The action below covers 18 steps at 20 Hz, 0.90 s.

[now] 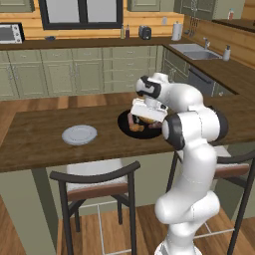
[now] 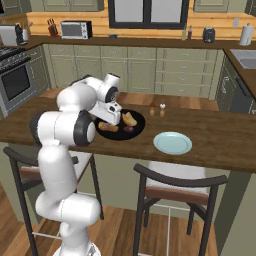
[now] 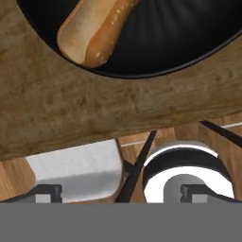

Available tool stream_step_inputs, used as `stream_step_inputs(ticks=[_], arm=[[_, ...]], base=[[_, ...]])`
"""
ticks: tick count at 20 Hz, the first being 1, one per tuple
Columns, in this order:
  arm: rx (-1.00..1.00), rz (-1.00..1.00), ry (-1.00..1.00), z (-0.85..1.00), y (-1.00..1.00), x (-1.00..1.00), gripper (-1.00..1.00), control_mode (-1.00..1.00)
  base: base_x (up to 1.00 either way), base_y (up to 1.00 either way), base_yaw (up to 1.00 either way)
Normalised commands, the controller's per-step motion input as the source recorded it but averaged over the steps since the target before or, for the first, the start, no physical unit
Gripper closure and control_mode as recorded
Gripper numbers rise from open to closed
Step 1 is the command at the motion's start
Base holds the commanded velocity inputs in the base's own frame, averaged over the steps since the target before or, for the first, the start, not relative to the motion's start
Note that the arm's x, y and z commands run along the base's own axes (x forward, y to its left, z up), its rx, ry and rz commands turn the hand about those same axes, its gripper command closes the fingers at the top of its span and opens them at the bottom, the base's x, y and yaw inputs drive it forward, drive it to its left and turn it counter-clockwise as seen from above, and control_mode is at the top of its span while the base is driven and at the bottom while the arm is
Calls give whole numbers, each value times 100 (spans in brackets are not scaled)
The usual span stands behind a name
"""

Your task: Place one bun and one sausage from the bowl on each plate.

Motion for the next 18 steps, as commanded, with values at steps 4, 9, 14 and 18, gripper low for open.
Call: stream_step_inputs(ticks=[4,9,14,18], arm=[[0,0,0,-29,0,64,-100,-100],[3,0,0,-42,0,68,-100,-100],[1,0,0,-33,0,43,-100,-100],[0,0,0,-34,6,22,-100,-100]], base=[[0,0,0],[0,0,0],[0,0,0],[0,0,0]])
